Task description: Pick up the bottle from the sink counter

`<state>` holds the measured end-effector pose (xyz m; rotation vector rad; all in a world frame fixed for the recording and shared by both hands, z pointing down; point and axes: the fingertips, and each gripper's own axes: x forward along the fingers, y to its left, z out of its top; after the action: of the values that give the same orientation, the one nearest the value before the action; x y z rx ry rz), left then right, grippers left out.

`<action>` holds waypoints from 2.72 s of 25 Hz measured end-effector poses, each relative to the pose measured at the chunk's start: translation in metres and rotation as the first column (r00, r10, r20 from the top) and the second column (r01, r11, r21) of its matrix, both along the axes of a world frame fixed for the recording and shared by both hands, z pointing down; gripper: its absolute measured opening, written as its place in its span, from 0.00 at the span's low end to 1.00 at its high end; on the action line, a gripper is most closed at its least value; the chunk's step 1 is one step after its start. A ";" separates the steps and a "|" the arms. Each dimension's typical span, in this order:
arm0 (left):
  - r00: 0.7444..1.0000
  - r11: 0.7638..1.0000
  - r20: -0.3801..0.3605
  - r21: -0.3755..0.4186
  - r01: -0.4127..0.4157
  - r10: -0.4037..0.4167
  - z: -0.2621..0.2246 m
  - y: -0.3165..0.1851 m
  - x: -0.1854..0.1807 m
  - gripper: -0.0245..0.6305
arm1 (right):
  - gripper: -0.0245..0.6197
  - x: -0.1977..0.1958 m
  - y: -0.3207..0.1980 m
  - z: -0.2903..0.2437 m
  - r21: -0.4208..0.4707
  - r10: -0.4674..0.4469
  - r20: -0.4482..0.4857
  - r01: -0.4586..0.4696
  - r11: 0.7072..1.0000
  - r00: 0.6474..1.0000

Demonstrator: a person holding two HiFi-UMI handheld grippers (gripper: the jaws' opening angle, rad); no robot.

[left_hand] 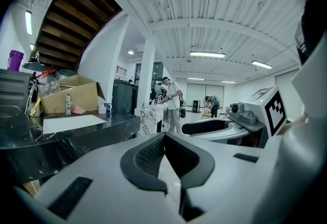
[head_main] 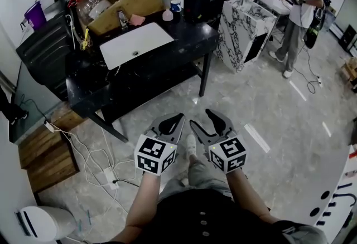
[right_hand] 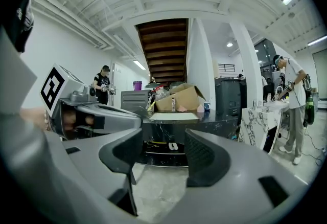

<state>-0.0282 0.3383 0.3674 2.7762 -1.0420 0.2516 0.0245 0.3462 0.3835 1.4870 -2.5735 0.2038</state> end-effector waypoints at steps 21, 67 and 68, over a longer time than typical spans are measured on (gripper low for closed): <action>0.989 0.990 0.047 0.000 0.141 -0.141 0.002 -0.148 -0.015 0.06 | 0.44 0.008 -0.158 0.000 -0.007 -0.113 0.030 0.113 0.994 0.993; 0.995 0.995 0.020 -0.020 0.096 -0.095 0.013 -0.417 0.037 0.06 | 0.51 0.037 -0.422 0.013 0.002 -0.145 0.010 0.145 0.989 0.989; 0.995 0.995 0.018 -0.019 0.095 -0.095 0.013 -0.425 0.036 0.06 | 0.51 0.036 -0.431 0.013 0.002 -0.146 0.008 0.146 0.989 0.989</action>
<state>0.0080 -0.0866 0.3800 2.7029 -1.1653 0.2717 0.0601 -0.0844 0.3961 1.2937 -2.6743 0.1899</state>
